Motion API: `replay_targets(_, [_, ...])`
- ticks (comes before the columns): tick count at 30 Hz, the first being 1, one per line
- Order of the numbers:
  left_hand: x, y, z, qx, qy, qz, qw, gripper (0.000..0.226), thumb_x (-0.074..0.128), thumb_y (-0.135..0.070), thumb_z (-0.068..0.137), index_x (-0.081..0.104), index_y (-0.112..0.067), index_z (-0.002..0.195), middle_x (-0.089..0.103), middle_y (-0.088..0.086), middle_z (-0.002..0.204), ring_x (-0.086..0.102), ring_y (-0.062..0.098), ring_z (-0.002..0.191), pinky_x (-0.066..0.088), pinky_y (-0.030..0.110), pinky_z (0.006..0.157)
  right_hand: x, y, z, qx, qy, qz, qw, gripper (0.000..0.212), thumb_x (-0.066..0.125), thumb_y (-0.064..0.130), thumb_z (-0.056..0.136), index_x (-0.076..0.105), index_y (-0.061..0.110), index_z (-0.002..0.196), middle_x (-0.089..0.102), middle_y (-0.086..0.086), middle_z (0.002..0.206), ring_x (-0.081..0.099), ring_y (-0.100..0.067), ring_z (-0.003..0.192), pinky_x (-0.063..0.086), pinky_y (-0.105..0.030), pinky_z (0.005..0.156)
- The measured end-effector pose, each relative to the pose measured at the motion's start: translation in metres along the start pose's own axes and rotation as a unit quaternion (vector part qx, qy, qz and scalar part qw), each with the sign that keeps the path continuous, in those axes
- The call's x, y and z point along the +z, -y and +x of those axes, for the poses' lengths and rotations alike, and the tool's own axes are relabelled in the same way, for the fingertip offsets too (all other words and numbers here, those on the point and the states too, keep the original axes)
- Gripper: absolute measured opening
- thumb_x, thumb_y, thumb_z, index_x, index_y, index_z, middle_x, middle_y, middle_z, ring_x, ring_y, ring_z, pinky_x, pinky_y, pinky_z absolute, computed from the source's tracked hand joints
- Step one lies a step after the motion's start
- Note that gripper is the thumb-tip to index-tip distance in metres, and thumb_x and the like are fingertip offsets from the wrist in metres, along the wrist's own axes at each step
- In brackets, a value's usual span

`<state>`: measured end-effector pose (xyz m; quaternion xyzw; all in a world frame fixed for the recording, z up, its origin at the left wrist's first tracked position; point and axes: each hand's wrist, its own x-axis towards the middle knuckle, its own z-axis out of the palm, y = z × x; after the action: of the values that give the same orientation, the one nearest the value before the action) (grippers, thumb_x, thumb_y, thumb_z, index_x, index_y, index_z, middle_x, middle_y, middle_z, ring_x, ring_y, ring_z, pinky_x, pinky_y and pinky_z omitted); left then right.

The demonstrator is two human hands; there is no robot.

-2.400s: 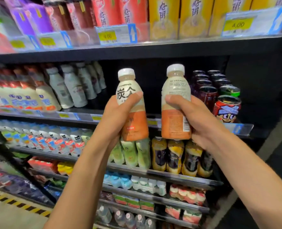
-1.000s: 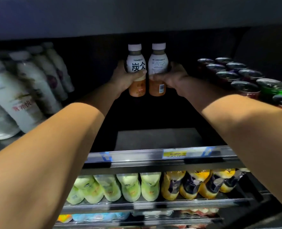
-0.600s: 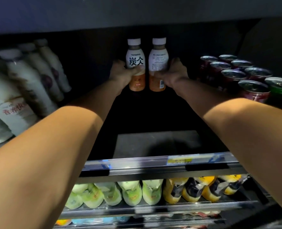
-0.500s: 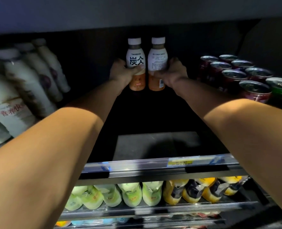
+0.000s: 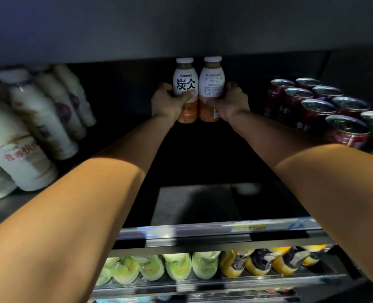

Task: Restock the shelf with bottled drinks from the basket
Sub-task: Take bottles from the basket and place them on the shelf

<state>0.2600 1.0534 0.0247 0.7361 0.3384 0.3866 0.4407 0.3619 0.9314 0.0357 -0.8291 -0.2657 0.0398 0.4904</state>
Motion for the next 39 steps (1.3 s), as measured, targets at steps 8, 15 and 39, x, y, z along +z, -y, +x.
replay_targets(8, [-0.009, -0.01, -0.005, -0.038, 0.029, 0.027, 0.998, 0.068, 0.076, -0.058, 0.075, 0.064, -0.011, 0.123, 0.069, 0.005, 0.122, 0.066, 0.02, 0.11, 0.052, 0.027, 0.089, -0.008, 0.008, -0.024, 0.03, 0.044, -0.085, 0.995, 0.053, 0.068, 0.04, 0.088, 0.057, 0.01, 0.13, 0.065, -0.007, 0.121, 0.064, -0.026, 0.112, 0.046, -0.028, 0.077])
replay_targets(15, [-0.026, -0.036, -0.085, 0.032, 0.13, 0.316, 0.939, 0.046, 0.033, -0.043, 0.105, 0.062, -0.011, 0.12, 0.064, 0.017, 0.123, 0.061, 0.037, 0.111, 0.042, 0.031, 0.079, -0.066, 0.031, -0.101, -0.163, 0.038, -0.424, 0.89, 0.036, 0.043, 0.031, 0.1, 0.067, 0.009, 0.115, 0.066, -0.017, 0.12, 0.062, -0.035, 0.112, 0.044, -0.036, 0.088])
replay_targets(39, [0.125, -0.149, -0.449, 0.545, 0.432, 0.281, 0.661, 0.009, 0.055, -0.028, 0.08, 0.055, -0.022, 0.074, 0.056, 0.0, 0.066, 0.058, 0.025, 0.063, 0.044, 0.039, 0.054, -0.337, -0.16, -0.435, 0.126, -0.087, -0.583, 0.798, 0.046, 0.033, 0.039, 0.098, 0.07, 0.011, 0.094, 0.07, -0.011, 0.092, 0.066, -0.036, 0.091, 0.047, -0.049, 0.085])
